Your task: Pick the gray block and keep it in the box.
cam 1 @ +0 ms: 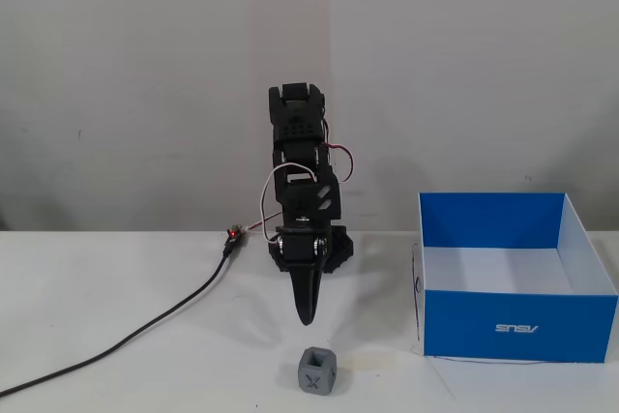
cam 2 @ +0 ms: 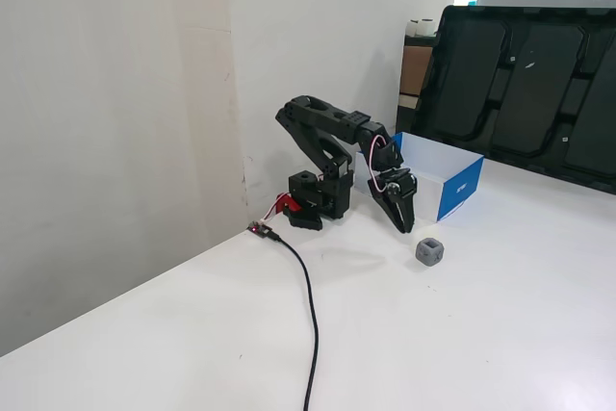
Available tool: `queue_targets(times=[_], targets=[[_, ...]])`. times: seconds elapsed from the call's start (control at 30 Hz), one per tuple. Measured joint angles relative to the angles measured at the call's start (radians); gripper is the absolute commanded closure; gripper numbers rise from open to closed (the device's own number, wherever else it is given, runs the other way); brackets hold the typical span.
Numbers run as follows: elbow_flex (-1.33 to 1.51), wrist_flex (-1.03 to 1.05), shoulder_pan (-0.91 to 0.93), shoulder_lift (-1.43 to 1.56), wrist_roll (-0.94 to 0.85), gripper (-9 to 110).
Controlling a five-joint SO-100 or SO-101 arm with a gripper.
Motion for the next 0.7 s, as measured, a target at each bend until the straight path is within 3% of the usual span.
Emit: queue_targets(times=[0.17, 0.7], targets=[[0.000, 0.000, 0.002, -0.008, 0.008, 92], [-0.044, 0.000, -0.029, -0.121, 0.046, 83]])
